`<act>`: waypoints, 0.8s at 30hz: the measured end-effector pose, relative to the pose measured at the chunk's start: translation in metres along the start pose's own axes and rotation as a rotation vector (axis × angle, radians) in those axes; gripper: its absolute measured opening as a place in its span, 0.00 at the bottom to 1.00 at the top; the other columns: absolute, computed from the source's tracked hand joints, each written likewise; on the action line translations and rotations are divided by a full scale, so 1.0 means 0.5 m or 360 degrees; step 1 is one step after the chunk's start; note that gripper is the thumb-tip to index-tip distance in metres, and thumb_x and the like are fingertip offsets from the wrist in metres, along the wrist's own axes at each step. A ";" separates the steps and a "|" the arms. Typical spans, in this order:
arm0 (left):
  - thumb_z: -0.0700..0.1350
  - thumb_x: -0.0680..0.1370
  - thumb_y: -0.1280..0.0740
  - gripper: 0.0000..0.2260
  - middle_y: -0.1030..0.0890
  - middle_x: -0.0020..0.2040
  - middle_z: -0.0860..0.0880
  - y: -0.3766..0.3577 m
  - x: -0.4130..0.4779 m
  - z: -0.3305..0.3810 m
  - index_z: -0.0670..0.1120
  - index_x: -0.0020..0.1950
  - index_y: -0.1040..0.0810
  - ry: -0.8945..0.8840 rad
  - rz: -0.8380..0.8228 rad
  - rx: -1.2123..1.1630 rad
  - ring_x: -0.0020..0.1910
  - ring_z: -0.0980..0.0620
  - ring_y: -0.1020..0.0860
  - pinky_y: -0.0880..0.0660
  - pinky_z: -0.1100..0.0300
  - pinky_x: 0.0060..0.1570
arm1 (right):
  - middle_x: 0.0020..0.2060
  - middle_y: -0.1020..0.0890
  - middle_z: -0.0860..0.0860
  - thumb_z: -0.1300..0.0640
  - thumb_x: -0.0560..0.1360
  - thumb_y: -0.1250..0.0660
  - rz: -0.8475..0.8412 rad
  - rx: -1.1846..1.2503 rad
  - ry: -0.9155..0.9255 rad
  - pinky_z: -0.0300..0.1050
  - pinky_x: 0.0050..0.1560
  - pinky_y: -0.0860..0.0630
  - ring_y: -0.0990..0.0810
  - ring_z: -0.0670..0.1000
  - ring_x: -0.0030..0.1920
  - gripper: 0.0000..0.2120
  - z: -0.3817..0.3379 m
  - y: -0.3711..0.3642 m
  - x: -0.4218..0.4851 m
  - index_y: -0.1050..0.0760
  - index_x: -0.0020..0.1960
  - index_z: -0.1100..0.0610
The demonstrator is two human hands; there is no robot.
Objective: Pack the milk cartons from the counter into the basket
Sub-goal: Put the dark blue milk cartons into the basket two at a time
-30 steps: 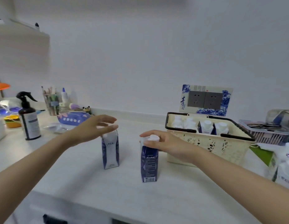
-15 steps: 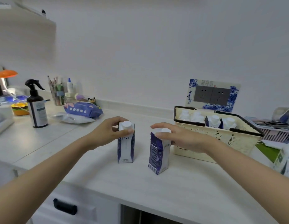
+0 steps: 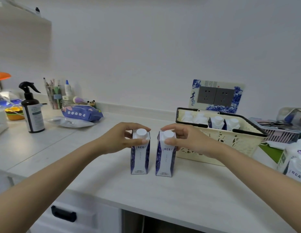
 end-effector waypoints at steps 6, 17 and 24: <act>0.45 0.75 0.29 0.07 0.15 0.51 0.59 -0.040 0.015 0.014 0.53 0.52 0.16 -0.0159 0.0106 -0.0055 0.49 0.59 0.19 0.22 0.63 0.46 | 0.41 0.16 0.47 0.57 0.71 0.26 0.0180 0.0202 0.0027 0.35 0.36 0.25 0.20 0.43 0.40 0.06 0.009 -0.003 -0.006 0.17 0.48 0.52; 0.58 0.72 0.34 0.10 0.15 0.40 0.62 -0.015 0.174 0.249 0.58 0.45 0.16 -0.0518 0.0181 -0.0250 0.38 0.64 0.19 0.26 0.71 0.36 | 0.49 0.13 0.50 0.40 0.59 0.26 0.0536 0.0194 0.0143 0.50 0.52 0.20 0.16 0.52 0.52 0.26 -0.125 0.218 -0.045 0.17 0.54 0.50; 0.54 0.75 0.33 0.09 0.14 0.42 0.54 -0.074 0.372 0.363 0.52 0.47 0.15 -0.0651 0.0112 -0.0277 0.39 0.57 0.18 0.22 0.60 0.38 | 0.46 0.14 0.49 0.45 0.62 0.27 0.0769 0.0040 0.0177 0.40 0.45 0.22 0.17 0.47 0.46 0.23 -0.162 0.433 -0.063 0.17 0.54 0.53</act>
Point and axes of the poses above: each hand's wrist, its own x-axis towards the middle knuckle, its own y-axis out of the back of the hand, z = x × y, the point moved 5 cm from there along x, towards the middle knuckle
